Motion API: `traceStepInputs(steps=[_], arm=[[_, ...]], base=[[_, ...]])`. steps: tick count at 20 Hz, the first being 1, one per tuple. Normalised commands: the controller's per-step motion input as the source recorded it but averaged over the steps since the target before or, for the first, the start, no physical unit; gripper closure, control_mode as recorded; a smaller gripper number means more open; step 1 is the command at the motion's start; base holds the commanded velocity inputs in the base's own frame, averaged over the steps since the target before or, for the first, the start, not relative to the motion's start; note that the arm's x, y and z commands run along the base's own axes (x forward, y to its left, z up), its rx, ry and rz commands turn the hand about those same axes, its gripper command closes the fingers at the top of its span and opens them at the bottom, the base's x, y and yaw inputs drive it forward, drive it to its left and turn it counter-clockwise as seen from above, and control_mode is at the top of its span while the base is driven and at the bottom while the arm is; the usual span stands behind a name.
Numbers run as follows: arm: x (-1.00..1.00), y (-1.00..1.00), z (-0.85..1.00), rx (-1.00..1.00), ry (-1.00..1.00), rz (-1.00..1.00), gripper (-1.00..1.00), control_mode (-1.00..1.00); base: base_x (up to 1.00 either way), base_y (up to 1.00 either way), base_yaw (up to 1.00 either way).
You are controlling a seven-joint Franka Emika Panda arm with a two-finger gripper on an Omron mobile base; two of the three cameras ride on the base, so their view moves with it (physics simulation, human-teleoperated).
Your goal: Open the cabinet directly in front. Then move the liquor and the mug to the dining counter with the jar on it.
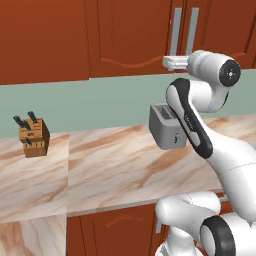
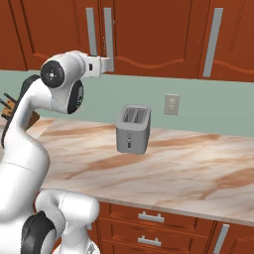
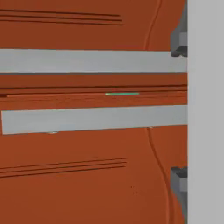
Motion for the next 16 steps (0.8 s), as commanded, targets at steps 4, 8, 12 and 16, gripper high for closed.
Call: traceStepInputs(steps=[4, 8, 12, 16], arm=[[0.92, 0.0, 0.0, 0.0, 0.09, -0.01, -1.0, -1.0], [1.0, 0.0, 0.0, 0.0, 0.07, 0.0, -1.0, -1.0], [1.0, 0.0, -0.12, 0.0, 0.05, 0.0, -1.0, -1.0], [0.92, 0.0, -0.19, -0.01, 0.0, 0.0, 1.0, -1.0]], base=[[0.0, 0.0, 0.0], [0.0, 0.0, 0.0], [0.0, 0.0, 0.0], [0.0, 0.0, 0.0]])
